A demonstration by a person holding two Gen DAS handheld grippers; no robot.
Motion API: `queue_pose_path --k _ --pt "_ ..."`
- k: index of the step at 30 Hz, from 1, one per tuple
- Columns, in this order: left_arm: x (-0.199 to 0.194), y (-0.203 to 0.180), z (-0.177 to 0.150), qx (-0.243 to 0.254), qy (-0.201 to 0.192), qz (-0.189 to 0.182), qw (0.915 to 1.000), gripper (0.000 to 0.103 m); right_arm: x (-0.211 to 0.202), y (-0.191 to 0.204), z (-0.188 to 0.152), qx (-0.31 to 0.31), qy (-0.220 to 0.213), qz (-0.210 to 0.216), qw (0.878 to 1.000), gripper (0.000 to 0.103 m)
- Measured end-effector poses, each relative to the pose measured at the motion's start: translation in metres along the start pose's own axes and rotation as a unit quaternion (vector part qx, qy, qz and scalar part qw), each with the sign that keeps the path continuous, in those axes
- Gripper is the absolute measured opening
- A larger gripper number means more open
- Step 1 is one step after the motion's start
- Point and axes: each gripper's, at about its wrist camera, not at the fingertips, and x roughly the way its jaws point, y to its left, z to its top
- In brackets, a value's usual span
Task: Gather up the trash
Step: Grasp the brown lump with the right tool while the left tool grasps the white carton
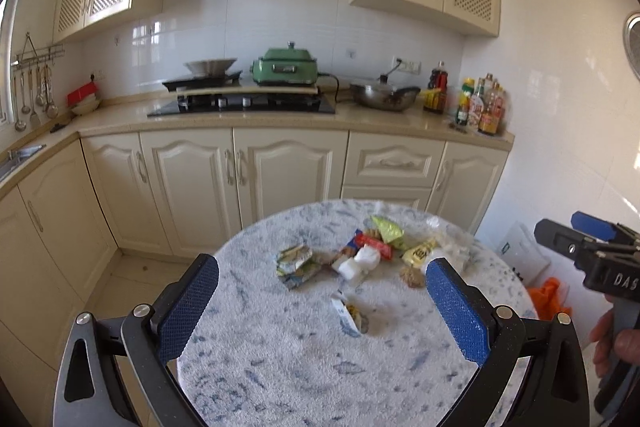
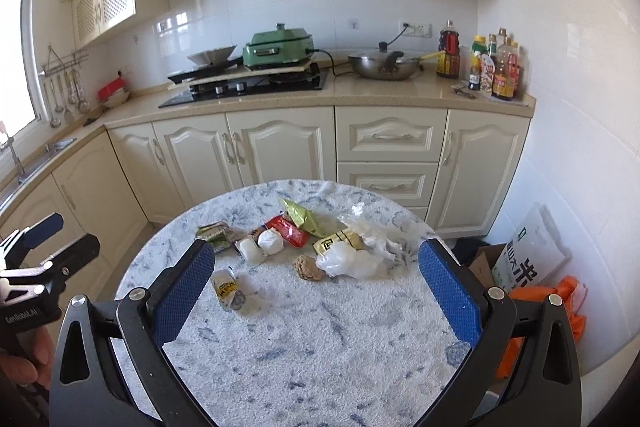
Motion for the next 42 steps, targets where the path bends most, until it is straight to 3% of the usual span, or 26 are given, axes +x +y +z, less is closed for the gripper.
queue_pose_path --k 8,19,22,23,25,27,28,29,37,39,41,42 --pt "0.094 0.001 -0.003 0.003 0.076 -0.002 0.9971 0.102 0.054 -0.016 -0.014 0.016 0.058 0.000 0.998 0.103" --pt "0.229 -0.003 -0.026 0.009 0.176 0.003 0.9844 0.099 0.139 -0.017 -0.044 0.034 0.144 0.025 0.989 0.103" --pt "0.259 -0.001 -0.027 -0.002 0.201 -0.006 0.9795 0.085 0.154 -0.017 -0.048 0.038 0.156 0.031 0.987 0.103" --pt "0.266 -0.001 -0.027 -0.001 0.196 -0.002 0.9807 0.084 0.159 -0.018 -0.050 0.039 0.159 0.031 0.986 0.102" --pt "0.273 -0.003 -0.025 0.007 0.191 -0.006 0.9816 0.073 0.169 -0.017 -0.054 0.044 0.167 0.035 0.984 0.100" --pt "0.278 -0.006 -0.022 0.026 0.185 -0.005 0.9824 0.051 0.178 -0.017 -0.056 0.049 0.172 0.040 0.983 0.098" --pt "0.280 -0.008 -0.021 0.037 0.183 -0.004 0.9824 0.033 0.183 -0.017 -0.058 0.050 0.175 0.043 0.982 0.096" --pt "0.282 -0.008 -0.020 0.042 0.182 -0.009 0.9825 0.021 0.187 -0.016 -0.059 0.050 0.175 0.045 0.982 0.094" --pt "0.277 0.013 -0.027 0.002 0.177 -0.035 0.9835 0.020 0.225 -0.003 -0.067 0.053 0.178 0.052 0.981 0.080" --pt "0.272 0.020 -0.027 -0.001 0.176 -0.030 0.9839 0.020 0.228 0.000 -0.065 0.046 0.166 0.045 0.984 0.072" --pt "0.264 0.024 -0.029 -0.008 0.175 -0.028 0.9842 0.020 0.232 0.003 -0.063 0.045 0.157 0.046 0.985 0.057" --pt "0.262 0.026 -0.029 -0.011 0.175 -0.026 0.9842 0.020 0.234 0.006 -0.063 0.037 0.153 0.037 0.987 0.056"
